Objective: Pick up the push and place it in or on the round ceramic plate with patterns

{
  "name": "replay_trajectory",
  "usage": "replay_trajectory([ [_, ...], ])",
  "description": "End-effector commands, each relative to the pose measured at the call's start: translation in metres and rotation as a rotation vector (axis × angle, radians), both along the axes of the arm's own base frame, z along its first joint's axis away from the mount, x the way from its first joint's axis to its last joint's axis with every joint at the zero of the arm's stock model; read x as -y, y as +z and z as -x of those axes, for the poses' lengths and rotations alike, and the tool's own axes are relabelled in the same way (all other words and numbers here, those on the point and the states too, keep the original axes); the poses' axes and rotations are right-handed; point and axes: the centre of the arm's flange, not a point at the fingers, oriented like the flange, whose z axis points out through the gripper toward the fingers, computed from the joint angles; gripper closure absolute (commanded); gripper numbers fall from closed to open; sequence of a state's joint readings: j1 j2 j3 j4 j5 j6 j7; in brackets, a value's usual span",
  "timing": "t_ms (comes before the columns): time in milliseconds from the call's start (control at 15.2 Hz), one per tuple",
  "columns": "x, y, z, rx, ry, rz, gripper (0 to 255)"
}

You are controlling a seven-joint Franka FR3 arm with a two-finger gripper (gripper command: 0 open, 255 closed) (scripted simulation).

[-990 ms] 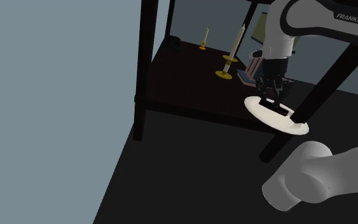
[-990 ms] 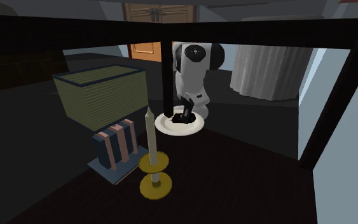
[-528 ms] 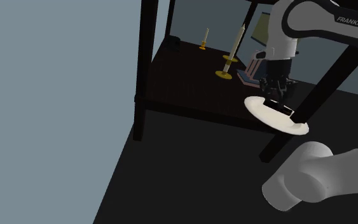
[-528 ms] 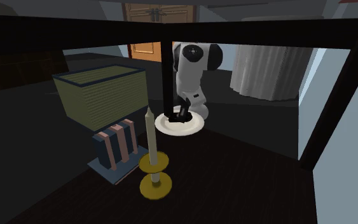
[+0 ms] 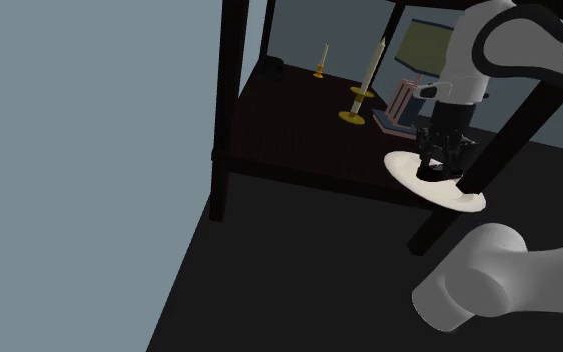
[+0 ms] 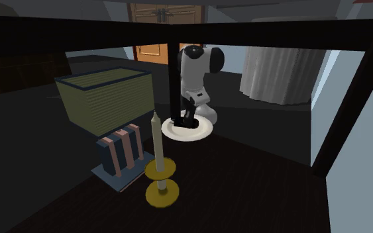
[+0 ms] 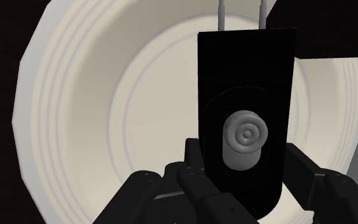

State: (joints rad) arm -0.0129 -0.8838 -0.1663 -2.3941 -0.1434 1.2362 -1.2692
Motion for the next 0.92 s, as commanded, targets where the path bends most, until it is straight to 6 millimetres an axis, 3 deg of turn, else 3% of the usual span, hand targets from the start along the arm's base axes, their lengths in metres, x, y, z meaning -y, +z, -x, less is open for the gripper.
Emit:
replay_trajectory([
  [0,0.003,0.016,0.017,0.109,-0.007,0.006,255],
  [132,0.003,0.003,0.017,0.109,-0.007,0.006,255],
  [660,0.003,0.003,0.017,0.109,-0.007,0.006,255],
  [726,0.004,0.004,0.017,0.109,-0.007,0.006,0],
  [858,0.003,0.003,0.018,0.109,-0.007,0.006,0],
])
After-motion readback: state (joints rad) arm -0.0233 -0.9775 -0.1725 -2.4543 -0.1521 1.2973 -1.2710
